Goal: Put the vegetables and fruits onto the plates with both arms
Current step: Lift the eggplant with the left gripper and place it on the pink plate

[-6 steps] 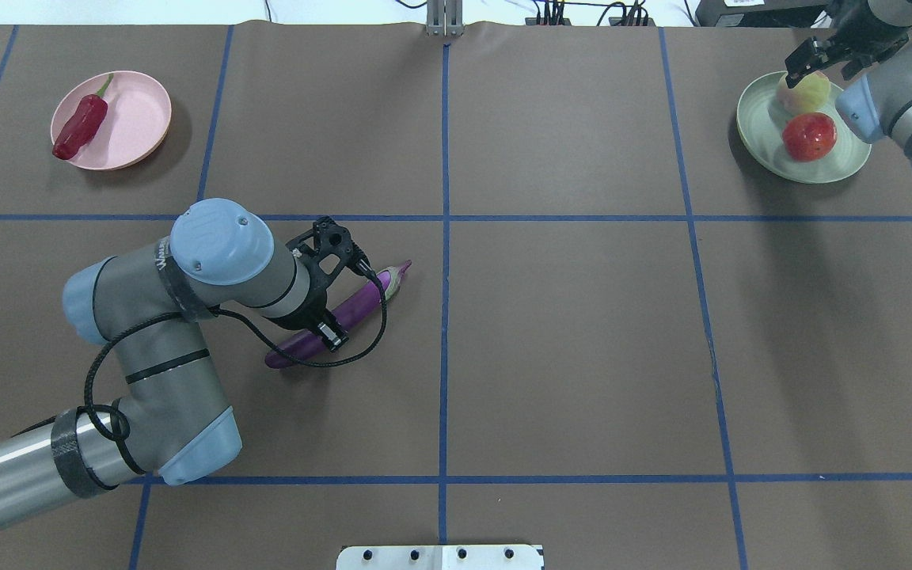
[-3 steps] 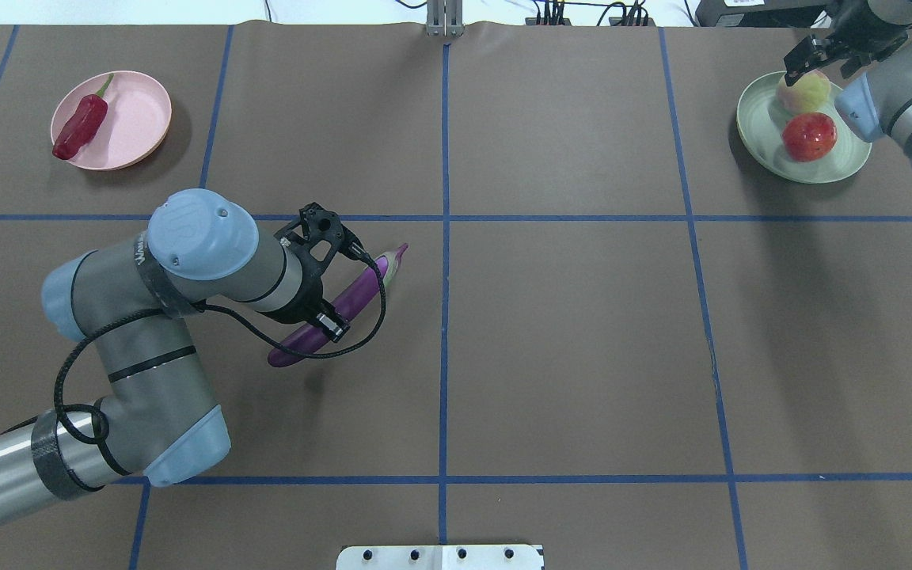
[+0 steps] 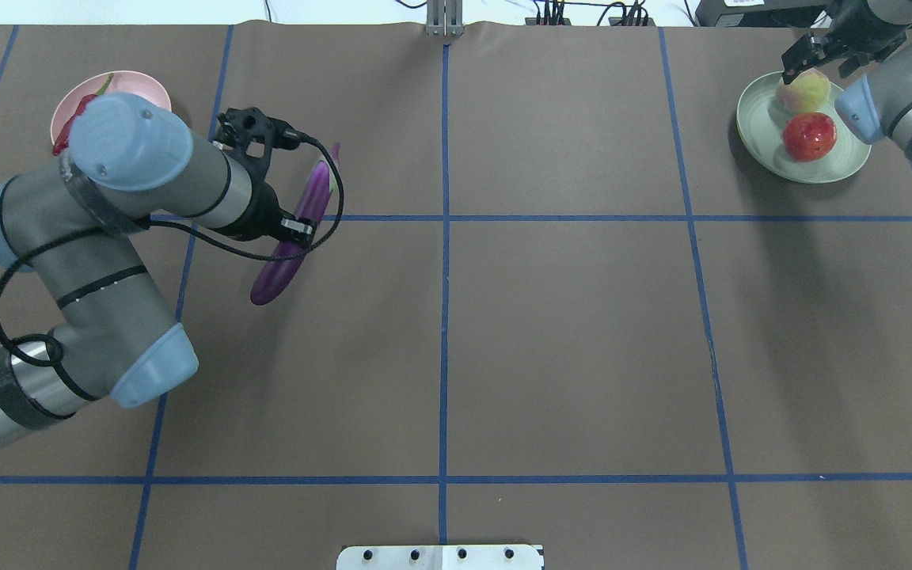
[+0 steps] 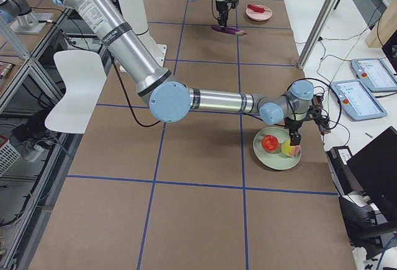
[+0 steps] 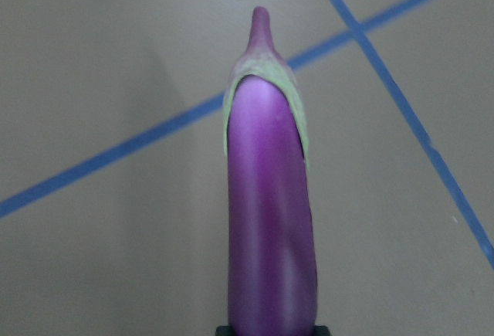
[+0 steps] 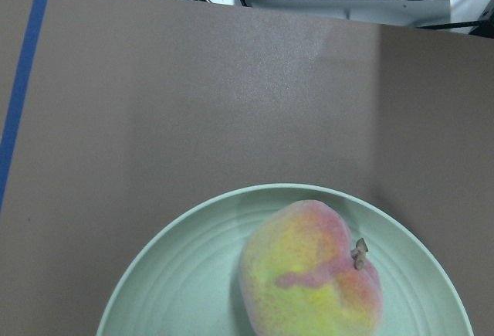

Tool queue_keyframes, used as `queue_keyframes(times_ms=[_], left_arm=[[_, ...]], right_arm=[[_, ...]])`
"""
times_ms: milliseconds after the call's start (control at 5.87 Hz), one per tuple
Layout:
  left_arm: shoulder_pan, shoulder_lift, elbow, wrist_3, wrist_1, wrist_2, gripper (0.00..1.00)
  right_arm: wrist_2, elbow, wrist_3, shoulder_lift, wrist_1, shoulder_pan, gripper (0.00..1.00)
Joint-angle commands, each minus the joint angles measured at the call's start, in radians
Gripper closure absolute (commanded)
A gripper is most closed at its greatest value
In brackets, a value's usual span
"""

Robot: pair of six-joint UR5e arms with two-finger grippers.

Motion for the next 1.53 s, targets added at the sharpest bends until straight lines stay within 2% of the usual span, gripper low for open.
queue_keyframes(times_ms=[0, 170, 341, 511, 682, 852, 1023, 1193, 1364], left_arm=[[-0.128, 0.001, 0.092, -0.099, 0.002, 0.000, 1.00], [-0.191, -0.038, 0.240, -0.087, -0.004, -0.015, 1.00], [-0.248, -0.110, 0.408, 0.014, -0.010, -0.084, 1.00], [-0.361, -0.130, 0.550, 0.266, -0.010, -0.192, 1.00], [-0.445, -0.199, 0.721, 0.455, -0.012, -0.237, 1.00], [-0.452, -0.222, 0.823, 0.488, -0.086, -0.232, 1.00], [-0.451, -0.254, 0.870, 0.477, -0.103, -0.232, 1.00], [-0.443, -0.271, 0.870, 0.403, -0.108, -0.232, 0.01], [-0.441, -0.272, 0.861, 0.404, -0.117, -0.233, 0.00]], right_arm=[[0.000, 0.026, 0.003, -0.017, -0.002, -0.003, 0.00], [0.000, 0.026, 0.003, -0.017, 0.000, -0.008, 0.00], [0.000, 0.027, 0.003, -0.017, -0.002, -0.008, 0.00], [0.000, 0.027, 0.003, -0.017, 0.000, -0.010, 0.00], [0.000, 0.027, 0.003, -0.017, -0.002, -0.011, 0.00], [-0.002, 0.027, 0.003, -0.017, 0.000, -0.016, 0.00], [0.000, 0.027, 0.005, -0.015, 0.000, -0.019, 0.00], [0.000, 0.037, 0.007, -0.014, -0.002, -0.019, 0.00], [0.001, 0.103, 0.028, -0.015, -0.020, -0.014, 0.00]])
